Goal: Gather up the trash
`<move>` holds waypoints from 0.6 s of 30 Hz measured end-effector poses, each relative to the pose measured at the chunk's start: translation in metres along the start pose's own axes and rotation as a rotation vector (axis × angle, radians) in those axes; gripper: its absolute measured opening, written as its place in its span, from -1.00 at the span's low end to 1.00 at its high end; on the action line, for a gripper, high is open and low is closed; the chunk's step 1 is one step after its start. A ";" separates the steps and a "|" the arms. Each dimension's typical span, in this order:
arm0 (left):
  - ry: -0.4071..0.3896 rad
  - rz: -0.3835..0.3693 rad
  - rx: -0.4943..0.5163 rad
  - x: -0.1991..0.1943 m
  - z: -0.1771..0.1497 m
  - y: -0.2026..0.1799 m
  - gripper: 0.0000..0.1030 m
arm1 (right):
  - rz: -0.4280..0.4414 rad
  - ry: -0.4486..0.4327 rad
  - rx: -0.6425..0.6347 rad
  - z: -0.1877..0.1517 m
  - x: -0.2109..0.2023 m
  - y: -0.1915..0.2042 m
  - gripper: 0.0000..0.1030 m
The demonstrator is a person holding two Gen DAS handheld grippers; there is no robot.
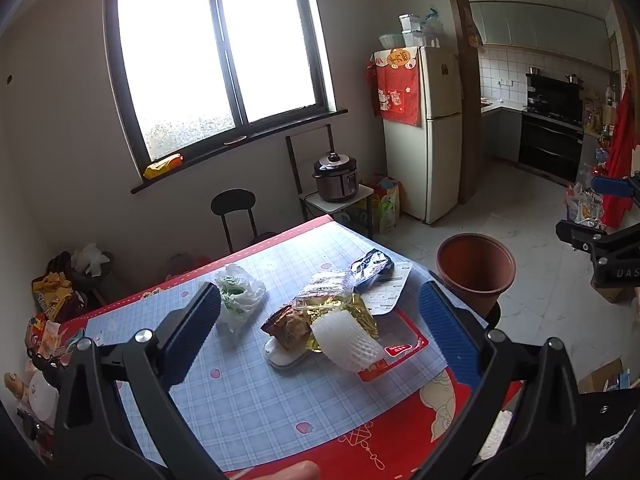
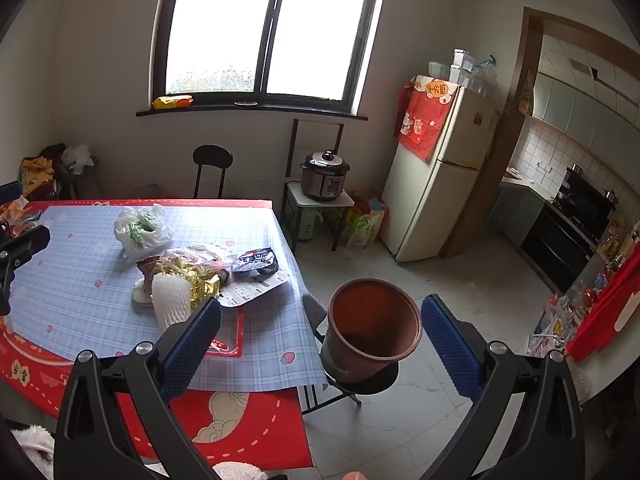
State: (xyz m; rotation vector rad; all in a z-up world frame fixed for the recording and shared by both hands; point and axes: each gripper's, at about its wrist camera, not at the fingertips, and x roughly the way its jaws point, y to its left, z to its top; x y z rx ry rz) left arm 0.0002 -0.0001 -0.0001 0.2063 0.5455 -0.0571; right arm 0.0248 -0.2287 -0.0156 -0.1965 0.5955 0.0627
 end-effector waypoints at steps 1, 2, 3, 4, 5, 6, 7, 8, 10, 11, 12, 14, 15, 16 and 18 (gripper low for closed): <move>0.001 0.000 0.000 0.000 0.000 0.000 0.89 | 0.000 -0.002 -0.001 0.000 0.000 0.000 0.92; 0.000 0.000 0.001 0.000 0.000 0.000 0.89 | 0.000 -0.001 0.000 0.000 0.000 0.000 0.92; -0.001 0.001 0.001 0.000 0.000 0.000 0.89 | 0.000 -0.001 0.001 0.000 0.001 -0.001 0.92; -0.002 0.002 0.002 0.000 0.000 0.000 0.89 | 0.000 -0.001 0.001 0.000 0.001 -0.001 0.92; -0.003 0.003 0.003 0.000 0.000 0.000 0.89 | 0.000 -0.001 0.001 0.001 0.001 -0.001 0.92; 0.001 0.002 0.002 0.000 0.000 0.000 0.89 | 0.000 -0.001 0.002 0.001 0.001 -0.001 0.92; 0.001 0.002 0.002 0.000 0.000 0.000 0.89 | 0.000 -0.002 0.002 0.001 0.001 -0.001 0.92; 0.000 0.003 0.002 0.000 0.000 0.000 0.89 | -0.001 -0.002 0.003 0.002 0.001 -0.001 0.92; -0.003 0.002 0.001 0.000 0.000 0.000 0.89 | 0.002 -0.002 0.002 0.001 0.002 -0.002 0.92; -0.005 0.002 0.002 0.000 0.000 0.000 0.89 | 0.002 -0.002 0.002 0.001 0.002 -0.002 0.92; -0.007 0.003 0.003 -0.001 0.000 0.000 0.89 | 0.001 -0.002 0.002 0.001 0.002 -0.002 0.92; -0.008 0.003 0.003 0.001 0.000 0.001 0.89 | 0.001 -0.003 0.002 0.001 0.002 -0.001 0.92; -0.006 0.004 0.004 0.000 0.001 0.000 0.89 | 0.001 -0.004 0.003 0.000 0.002 -0.001 0.92; -0.005 0.005 0.003 0.001 0.001 0.001 0.89 | 0.001 -0.004 0.004 0.000 0.002 -0.001 0.92; -0.004 0.006 0.003 0.002 0.001 0.001 0.89 | 0.002 -0.002 0.005 0.002 0.004 -0.002 0.92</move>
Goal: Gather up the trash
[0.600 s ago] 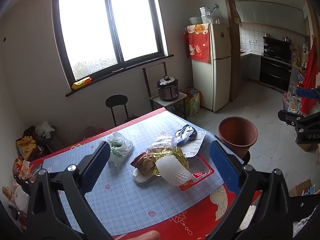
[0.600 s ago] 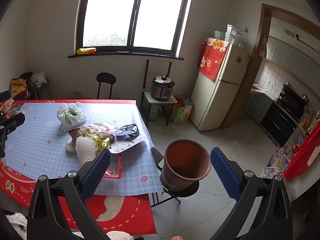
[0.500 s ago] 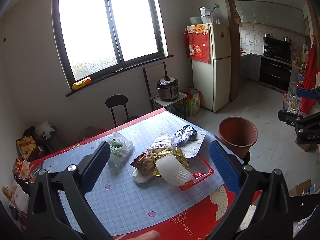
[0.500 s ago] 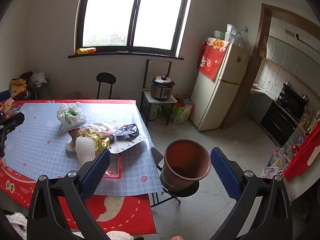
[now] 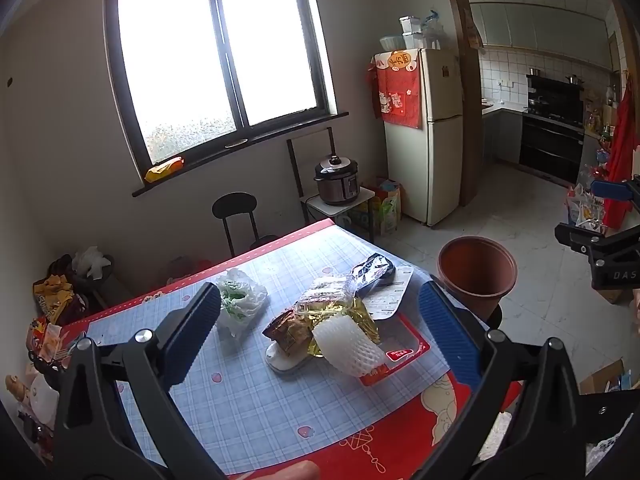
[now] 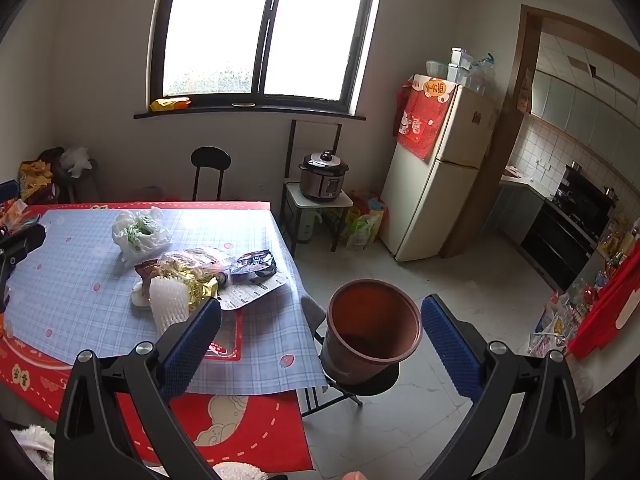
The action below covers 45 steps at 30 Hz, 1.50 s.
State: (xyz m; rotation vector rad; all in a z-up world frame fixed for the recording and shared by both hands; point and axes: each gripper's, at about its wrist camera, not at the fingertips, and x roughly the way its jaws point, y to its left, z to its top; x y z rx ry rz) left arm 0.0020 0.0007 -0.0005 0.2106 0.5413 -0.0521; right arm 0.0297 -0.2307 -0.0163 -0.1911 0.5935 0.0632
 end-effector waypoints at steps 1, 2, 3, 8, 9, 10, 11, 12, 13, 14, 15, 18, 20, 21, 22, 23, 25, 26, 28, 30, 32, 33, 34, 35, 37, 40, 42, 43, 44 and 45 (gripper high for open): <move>0.001 0.000 0.000 0.010 -0.003 -0.003 0.89 | 0.000 0.001 0.001 -0.001 0.001 -0.001 0.92; 0.002 0.000 0.000 0.011 -0.004 -0.003 0.89 | 0.000 0.002 0.002 0.001 0.001 -0.001 0.92; 0.002 0.000 0.001 0.012 -0.004 -0.003 0.89 | 0.000 0.002 0.002 0.001 0.001 -0.001 0.92; 0.001 -0.001 0.003 0.019 -0.005 -0.004 0.89 | 0.002 0.001 0.004 0.001 0.000 -0.003 0.92; 0.000 0.000 -0.001 0.012 -0.004 -0.001 0.89 | 0.002 0.002 0.004 0.001 0.000 -0.003 0.92; 0.000 0.001 0.001 0.009 -0.003 -0.002 0.89 | 0.002 0.002 0.004 0.001 0.000 -0.003 0.92; 0.000 0.001 -0.001 0.010 -0.003 -0.002 0.89 | 0.001 0.003 0.004 0.001 0.000 -0.004 0.92; 0.000 0.002 -0.002 0.012 -0.003 -0.002 0.89 | 0.001 0.003 0.004 0.001 0.001 -0.004 0.92; 0.000 0.003 -0.003 0.013 -0.003 -0.001 0.89 | 0.001 0.003 0.004 0.001 0.001 -0.004 0.92; 0.000 0.004 -0.003 0.014 -0.004 -0.001 0.89 | 0.001 0.003 0.004 0.001 0.001 -0.004 0.92; 0.000 0.004 -0.004 0.015 -0.004 -0.001 0.89 | 0.002 0.004 0.005 0.001 0.001 -0.004 0.92; 0.000 0.004 -0.006 0.019 -0.005 -0.001 0.89 | 0.001 0.004 0.005 0.001 0.001 -0.003 0.92; 0.001 0.002 -0.001 0.006 0.004 -0.002 0.89 | 0.001 0.007 0.013 0.001 0.003 -0.010 0.92; 0.001 0.002 -0.001 0.007 0.004 -0.002 0.89 | 0.000 0.008 0.013 0.002 0.004 -0.010 0.92; 0.001 0.002 -0.001 0.007 0.004 -0.002 0.89 | 0.000 0.008 0.012 0.002 0.004 -0.010 0.92; 0.002 0.002 -0.002 0.008 0.004 -0.002 0.89 | 0.001 0.008 0.012 0.002 0.004 -0.011 0.92; 0.000 0.002 -0.002 0.007 0.003 -0.002 0.89 | 0.003 0.007 0.014 0.002 0.005 -0.011 0.92; -0.001 0.002 -0.001 0.007 0.004 -0.002 0.89 | 0.002 0.007 0.014 0.002 0.005 -0.011 0.92; -0.001 0.001 -0.002 0.008 0.004 -0.002 0.89 | 0.002 0.007 0.015 0.002 0.004 -0.010 0.92; 0.001 0.001 -0.003 0.007 0.003 -0.002 0.89 | 0.002 0.009 0.015 0.001 0.006 -0.010 0.92; 0.002 0.003 -0.004 0.008 0.003 -0.002 0.89 | 0.003 0.012 0.014 0.001 0.007 -0.009 0.92; 0.003 0.003 -0.004 0.009 0.004 -0.003 0.89 | 0.003 0.012 0.014 0.000 0.007 -0.008 0.92; 0.003 0.004 -0.004 0.009 0.003 -0.004 0.89 | 0.004 0.013 0.015 0.000 0.008 -0.008 0.92; 0.003 0.005 -0.004 0.009 0.004 -0.005 0.89 | 0.004 0.013 0.014 0.000 0.008 -0.007 0.92; 0.002 0.004 -0.005 0.009 0.004 -0.005 0.89 | 0.004 0.013 0.015 0.000 0.008 -0.007 0.92; 0.003 0.006 -0.006 0.009 0.004 -0.004 0.89 | 0.003 0.013 0.014 0.000 0.008 -0.007 0.92; 0.002 0.008 -0.009 0.009 0.004 -0.005 0.89 | 0.003 0.014 0.015 0.001 0.009 -0.007 0.92; 0.001 0.009 -0.011 0.008 0.004 -0.003 0.89 | 0.004 0.014 0.015 0.001 0.008 -0.007 0.92; 0.000 0.009 -0.012 0.008 0.005 -0.003 0.89 | 0.004 0.014 0.015 0.001 0.009 -0.007 0.92; 0.000 0.009 -0.014 0.009 0.003 -0.002 0.89 | 0.003 0.014 0.014 0.001 0.008 -0.007 0.92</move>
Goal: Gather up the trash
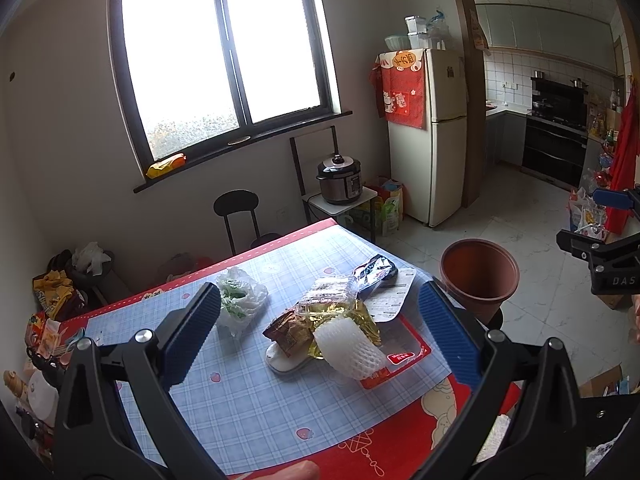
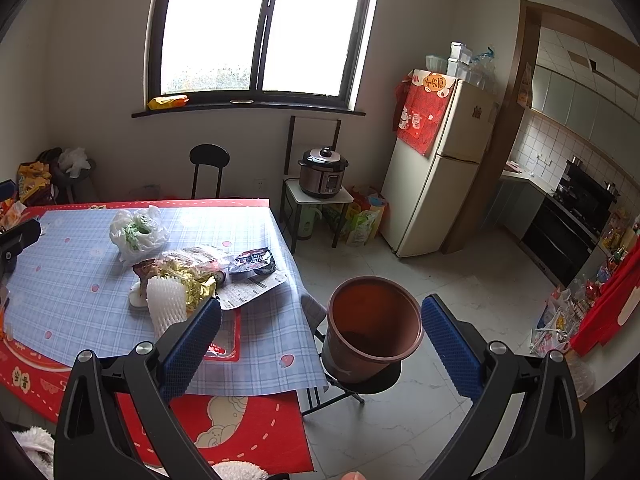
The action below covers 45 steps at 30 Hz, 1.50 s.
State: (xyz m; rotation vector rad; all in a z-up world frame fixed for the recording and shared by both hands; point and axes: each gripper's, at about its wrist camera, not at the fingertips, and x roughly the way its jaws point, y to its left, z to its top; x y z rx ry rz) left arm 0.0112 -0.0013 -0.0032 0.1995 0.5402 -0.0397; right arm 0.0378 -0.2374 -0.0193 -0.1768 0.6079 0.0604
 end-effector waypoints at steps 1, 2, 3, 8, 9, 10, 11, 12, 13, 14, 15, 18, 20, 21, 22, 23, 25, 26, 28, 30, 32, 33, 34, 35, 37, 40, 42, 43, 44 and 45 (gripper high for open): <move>0.000 -0.001 0.000 0.000 0.000 0.000 0.89 | 0.001 0.000 0.001 0.000 0.000 0.000 0.92; 0.001 -0.001 0.001 0.000 0.000 0.000 0.89 | 0.002 0.000 0.001 0.000 0.000 0.000 0.92; 0.000 -0.001 0.000 0.000 0.000 0.001 0.89 | 0.002 0.001 0.001 0.000 0.000 0.000 0.92; 0.004 0.004 -0.008 0.000 0.000 0.002 0.89 | 0.008 0.004 0.004 0.000 0.002 0.001 0.92; 0.007 0.005 -0.015 0.000 -0.001 0.002 0.89 | 0.011 0.005 0.005 -0.001 0.003 0.000 0.92; 0.011 0.007 -0.022 0.001 -0.001 0.002 0.89 | 0.015 0.005 0.006 -0.001 0.004 0.000 0.92; 0.017 0.011 -0.030 0.001 -0.002 0.002 0.89 | 0.020 0.007 0.007 -0.002 0.005 -0.001 0.92; 0.023 0.011 -0.036 0.002 -0.003 0.002 0.89 | 0.025 0.008 0.008 -0.002 0.006 -0.002 0.92; 0.032 0.007 -0.045 0.005 -0.004 0.003 0.89 | 0.032 0.008 0.009 -0.003 0.008 -0.003 0.92; 0.040 -0.001 -0.056 0.007 -0.006 0.003 0.89 | 0.039 0.009 0.010 -0.004 0.010 -0.005 0.92; 0.049 -0.008 -0.068 0.009 -0.008 0.003 0.89 | 0.047 0.012 0.013 -0.005 0.013 -0.007 0.92; 0.070 -0.016 -0.124 0.016 -0.016 0.005 0.89 | 0.078 0.019 0.021 -0.013 0.022 -0.013 0.92; 0.063 -0.004 -0.162 0.018 -0.022 0.008 0.89 | 0.102 0.027 0.030 -0.019 0.029 -0.018 0.92; 0.059 0.002 -0.175 0.018 -0.026 0.008 0.89 | 0.119 0.031 0.035 -0.022 0.034 -0.021 0.92; 0.064 0.006 -0.188 0.020 -0.030 0.008 0.89 | 0.136 0.039 0.038 -0.026 0.038 -0.023 0.92; 0.074 0.009 -0.203 0.022 -0.034 0.008 0.89 | 0.154 0.052 0.039 -0.030 0.044 -0.025 0.92; 0.097 0.025 -0.245 0.026 -0.042 0.009 0.89 | 0.188 0.065 0.034 -0.038 0.052 -0.029 0.92; 0.109 0.040 -0.272 0.028 -0.048 0.009 0.89 | 0.200 0.077 0.023 -0.041 0.056 -0.030 0.91; 0.125 0.057 -0.322 0.028 -0.059 0.010 0.89 | 0.221 0.086 0.002 -0.046 0.064 -0.032 0.91; 0.135 0.085 -0.346 0.027 -0.071 0.009 0.89 | 0.231 0.077 -0.015 -0.050 0.070 -0.033 0.91; 0.158 0.109 -0.347 0.027 -0.082 0.007 0.89 | 0.241 0.086 -0.024 -0.053 0.078 -0.027 0.91; 0.171 0.115 -0.347 0.026 -0.086 0.007 0.89 | 0.270 0.099 -0.027 -0.054 0.082 -0.023 0.91; 0.179 0.124 -0.351 0.026 -0.090 0.008 0.89 | 0.303 0.113 -0.035 -0.055 0.084 -0.018 0.91; 0.183 0.133 -0.359 0.026 -0.094 0.011 0.89 | 0.329 0.123 -0.050 -0.056 0.087 -0.012 0.91; 0.192 0.140 -0.383 0.027 -0.102 0.017 0.89 | 0.322 0.120 -0.093 -0.059 0.088 0.002 0.91; 0.214 0.128 -0.393 0.034 -0.108 0.031 0.89 | 0.308 0.121 -0.113 -0.060 0.093 0.019 0.92; 0.230 0.117 -0.405 0.037 -0.110 0.043 0.89 | 0.322 0.152 -0.100 -0.058 0.100 0.030 0.92; 0.226 0.107 -0.411 0.036 -0.112 0.050 0.89 | 0.334 0.159 -0.098 -0.057 0.103 0.037 0.92; 0.222 0.098 -0.415 0.036 -0.113 0.057 0.89 | 0.337 0.161 -0.102 -0.055 0.106 0.045 0.92; 0.221 0.093 -0.416 0.037 -0.113 0.066 0.89 | 0.340 0.159 -0.104 -0.053 0.108 0.053 0.92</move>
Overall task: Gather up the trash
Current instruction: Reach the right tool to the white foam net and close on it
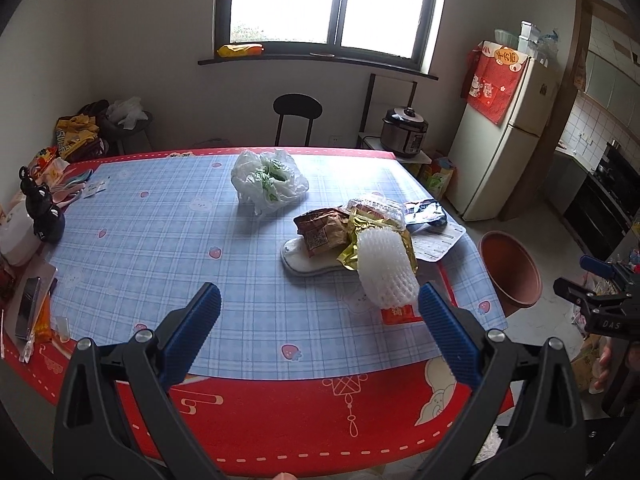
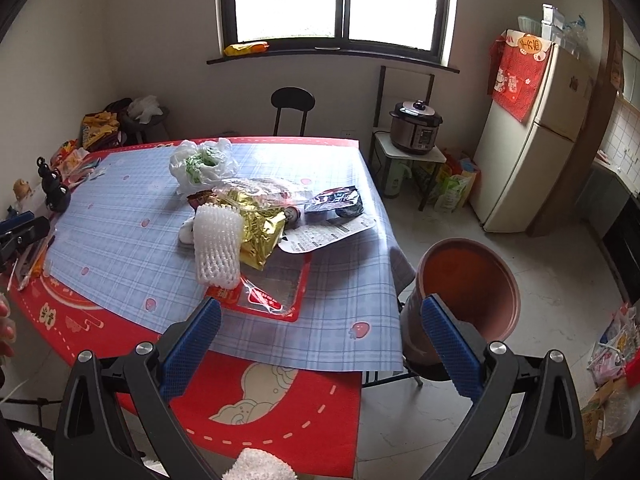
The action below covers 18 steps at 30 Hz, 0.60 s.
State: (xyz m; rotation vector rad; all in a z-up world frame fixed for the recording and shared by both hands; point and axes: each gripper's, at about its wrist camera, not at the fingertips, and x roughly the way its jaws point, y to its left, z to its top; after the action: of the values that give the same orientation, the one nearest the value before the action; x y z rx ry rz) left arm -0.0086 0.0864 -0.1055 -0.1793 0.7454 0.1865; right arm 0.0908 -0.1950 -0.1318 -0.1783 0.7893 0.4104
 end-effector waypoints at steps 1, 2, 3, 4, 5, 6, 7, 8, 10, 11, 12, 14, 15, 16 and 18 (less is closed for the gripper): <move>0.004 0.001 0.001 0.002 0.003 0.006 0.89 | 0.007 -0.002 0.002 0.003 0.004 0.006 0.92; 0.007 -0.001 0.002 0.004 0.007 0.013 0.89 | 0.021 -0.006 0.008 0.007 0.008 0.012 0.92; 0.007 -0.006 0.002 0.007 0.011 0.020 0.89 | 0.037 -0.010 0.016 0.010 0.012 0.019 0.92; 0.006 -0.011 0.002 0.010 0.015 0.028 0.89 | 0.048 -0.008 0.023 0.014 0.018 0.025 0.92; 0.003 -0.014 0.001 0.012 0.018 0.035 0.89 | 0.056 0.000 0.028 0.017 0.025 0.032 0.92; 0.002 -0.019 0.000 0.015 0.021 0.043 0.89 | 0.067 0.005 0.032 0.020 0.032 0.039 0.92; 0.003 -0.027 -0.002 0.019 0.024 0.049 0.89 | 0.080 0.008 0.037 0.023 0.038 0.046 0.92; 0.003 -0.036 -0.003 0.022 0.027 0.056 0.89 | 0.091 0.012 0.040 0.026 0.046 0.054 0.92; 0.005 -0.049 0.002 0.031 0.029 0.070 0.89 | 0.106 0.026 0.044 0.029 0.065 0.068 0.92; 0.011 -0.054 0.003 0.035 0.030 0.076 0.89 | 0.105 0.039 0.046 0.030 0.076 0.075 0.92; 0.017 -0.061 0.002 0.040 0.031 0.083 0.89 | 0.106 0.053 0.049 0.031 0.088 0.082 0.92; 0.026 -0.075 0.001 0.051 0.035 0.097 0.89 | 0.103 0.073 0.061 0.032 0.110 0.093 0.91; 0.030 -0.078 0.004 0.056 0.036 0.103 0.89 | 0.096 0.082 0.067 0.031 0.122 0.098 0.91; 0.034 -0.081 0.009 0.061 0.036 0.111 0.89 | 0.088 0.092 0.074 0.031 0.132 0.102 0.91; 0.038 -0.084 0.015 0.069 0.038 0.124 0.89 | 0.066 0.103 0.089 0.032 0.150 0.110 0.90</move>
State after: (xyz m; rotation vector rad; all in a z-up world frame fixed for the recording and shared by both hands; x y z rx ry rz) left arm 0.0377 0.2222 -0.1370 -0.2002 0.7757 0.0981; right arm 0.1595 -0.0418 -0.2183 -0.0913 0.9152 0.4303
